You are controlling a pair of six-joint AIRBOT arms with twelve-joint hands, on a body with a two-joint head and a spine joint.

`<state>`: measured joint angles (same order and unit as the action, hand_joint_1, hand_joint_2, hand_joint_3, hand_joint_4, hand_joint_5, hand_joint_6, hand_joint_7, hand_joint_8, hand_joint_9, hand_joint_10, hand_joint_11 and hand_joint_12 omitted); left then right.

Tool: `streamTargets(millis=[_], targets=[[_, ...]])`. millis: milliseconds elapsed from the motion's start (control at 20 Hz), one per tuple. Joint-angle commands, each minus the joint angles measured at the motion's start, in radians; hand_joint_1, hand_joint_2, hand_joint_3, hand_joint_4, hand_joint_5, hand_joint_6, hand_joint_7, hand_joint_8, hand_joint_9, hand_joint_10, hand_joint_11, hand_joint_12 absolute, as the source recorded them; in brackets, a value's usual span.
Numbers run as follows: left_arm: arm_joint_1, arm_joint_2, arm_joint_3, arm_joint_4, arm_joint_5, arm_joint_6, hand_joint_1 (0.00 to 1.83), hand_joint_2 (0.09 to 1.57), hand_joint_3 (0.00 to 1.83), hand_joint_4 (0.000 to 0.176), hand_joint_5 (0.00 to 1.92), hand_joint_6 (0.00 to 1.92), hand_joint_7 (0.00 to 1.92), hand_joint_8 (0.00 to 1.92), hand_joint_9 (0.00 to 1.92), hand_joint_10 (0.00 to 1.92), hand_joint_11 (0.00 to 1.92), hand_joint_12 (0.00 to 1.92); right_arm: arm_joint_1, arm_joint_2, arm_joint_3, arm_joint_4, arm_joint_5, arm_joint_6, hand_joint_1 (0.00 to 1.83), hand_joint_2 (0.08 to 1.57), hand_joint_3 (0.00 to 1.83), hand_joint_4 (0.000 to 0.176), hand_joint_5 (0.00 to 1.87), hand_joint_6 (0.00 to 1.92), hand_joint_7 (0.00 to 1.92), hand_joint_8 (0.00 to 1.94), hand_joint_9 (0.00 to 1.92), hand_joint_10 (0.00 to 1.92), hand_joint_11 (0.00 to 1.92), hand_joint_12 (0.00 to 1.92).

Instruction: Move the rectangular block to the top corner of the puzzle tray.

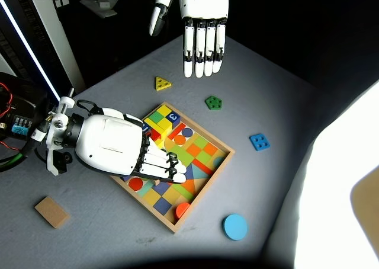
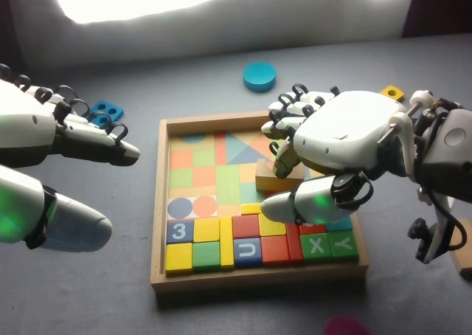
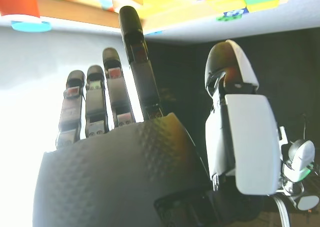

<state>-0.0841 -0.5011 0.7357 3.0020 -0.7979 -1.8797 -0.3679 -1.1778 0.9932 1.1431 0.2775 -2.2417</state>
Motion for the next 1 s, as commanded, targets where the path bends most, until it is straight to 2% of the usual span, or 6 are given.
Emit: streamTargets(millis=[0,150,300,600,700,950], targets=[[-0.014,0.002,0.004,0.01,0.078,-0.001,0.0,1.2,0.0,0.021,0.15,0.0,0.18,0.0,0.19,0.0,0.0,0.64,0.001,0.005,0.005,-0.024,0.045,0.003,0.0,1.2,0.01,0.0,0.69,0.11,0.19,0.01,0.0,0.0,0.0,0.0],[-0.014,0.002,0.004,0.01,0.078,-0.001,0.0,1.2,0.0,0.022,0.18,0.01,0.22,0.01,0.21,0.01,0.0,0.69,0.0,0.004,0.013,-0.024,0.037,0.009,0.0,1.2,0.0,0.0,0.69,0.11,0.19,0.01,0.0,0.0,0.0,0.0],[-0.014,0.002,0.004,0.01,0.078,-0.001,0.0,1.2,0.0,0.019,0.14,0.0,0.17,0.0,0.17,0.0,0.0,0.59,-0.004,0.003,0.015,-0.024,0.036,0.007,0.0,1.2,0.0,0.0,0.69,0.11,0.21,0.01,0.0,0.0,0.0,0.0],[-0.014,0.002,0.005,0.01,0.078,-0.001,0.0,1.2,0.0,0.023,0.15,0.0,0.19,0.01,0.18,0.0,0.0,0.61,-0.015,-0.001,0.02,-0.024,0.034,0.002,0.0,1.2,0.0,0.0,0.7,0.12,0.18,0.01,0.0,0.0,0.0,0.0],[-0.014,0.002,0.006,0.01,0.078,-0.001,0.0,1.2,0.0,0.017,0.16,0.0,0.19,0.0,0.18,0.0,0.0,0.63,-0.016,-0.001,0.024,-0.024,0.032,0.001,0.0,1.2,0.0,0.0,0.71,0.12,0.2,0.02,0.0,0.0,0.0,0.0],[-0.014,0.002,0.006,0.01,0.078,-0.001,0.0,1.2,0.0,0.029,0.16,0.0,0.19,0.0,0.18,0.0,0.0,0.6,-0.021,-0.015,0.073,-0.024,0.025,0.009,0.0,1.2,0.0,0.0,0.7,0.11,0.19,0.01,0.0,0.0,0.0,0.0]])
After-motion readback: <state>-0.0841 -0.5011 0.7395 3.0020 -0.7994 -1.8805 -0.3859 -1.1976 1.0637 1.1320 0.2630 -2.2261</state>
